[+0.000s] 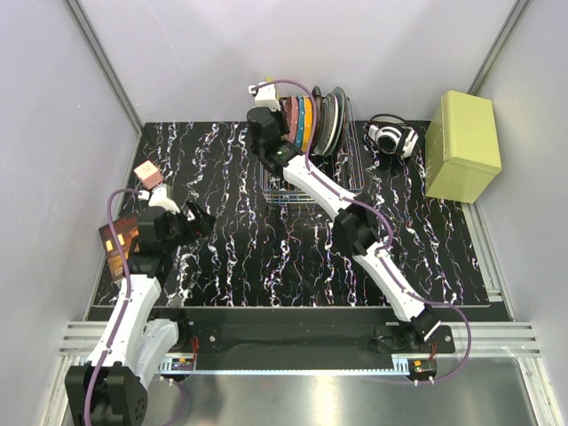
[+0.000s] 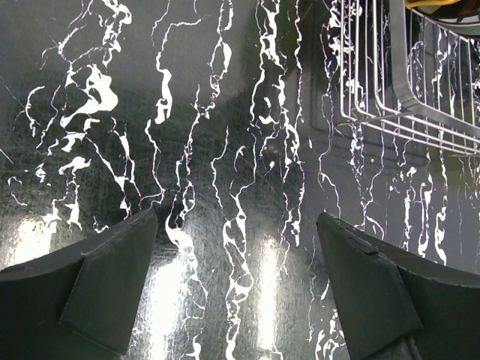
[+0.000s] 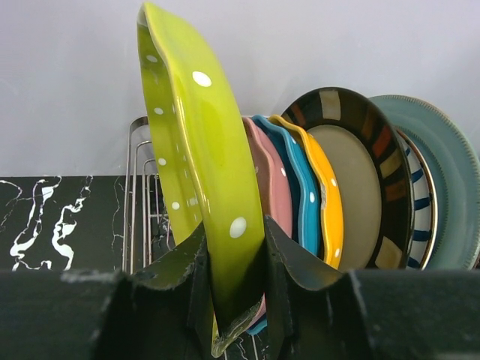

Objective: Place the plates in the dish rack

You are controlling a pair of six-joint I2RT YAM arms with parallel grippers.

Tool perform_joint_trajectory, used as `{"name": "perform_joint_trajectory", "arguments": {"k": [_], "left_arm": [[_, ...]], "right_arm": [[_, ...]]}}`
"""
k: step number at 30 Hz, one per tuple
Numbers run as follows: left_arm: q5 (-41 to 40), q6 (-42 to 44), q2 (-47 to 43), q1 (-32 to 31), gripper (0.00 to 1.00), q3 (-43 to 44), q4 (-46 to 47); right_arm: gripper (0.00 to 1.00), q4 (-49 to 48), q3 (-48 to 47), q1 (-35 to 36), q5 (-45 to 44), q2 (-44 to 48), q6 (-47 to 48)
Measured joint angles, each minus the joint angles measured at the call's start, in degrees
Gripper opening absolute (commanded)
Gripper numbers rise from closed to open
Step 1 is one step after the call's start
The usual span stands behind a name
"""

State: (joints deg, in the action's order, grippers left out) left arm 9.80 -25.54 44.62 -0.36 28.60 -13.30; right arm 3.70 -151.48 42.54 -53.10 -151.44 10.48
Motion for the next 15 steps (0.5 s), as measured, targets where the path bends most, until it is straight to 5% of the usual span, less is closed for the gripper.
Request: {"name": "perform_joint_trajectory", "arguments": {"k": [15], "left_arm": [[0.0,-0.1,0.1,0.0,0.95,-1.4,1.5]], "right_arm": [[0.0,-1.2,0.0,-2.7,1.8,-1.3,-1.6]]}}
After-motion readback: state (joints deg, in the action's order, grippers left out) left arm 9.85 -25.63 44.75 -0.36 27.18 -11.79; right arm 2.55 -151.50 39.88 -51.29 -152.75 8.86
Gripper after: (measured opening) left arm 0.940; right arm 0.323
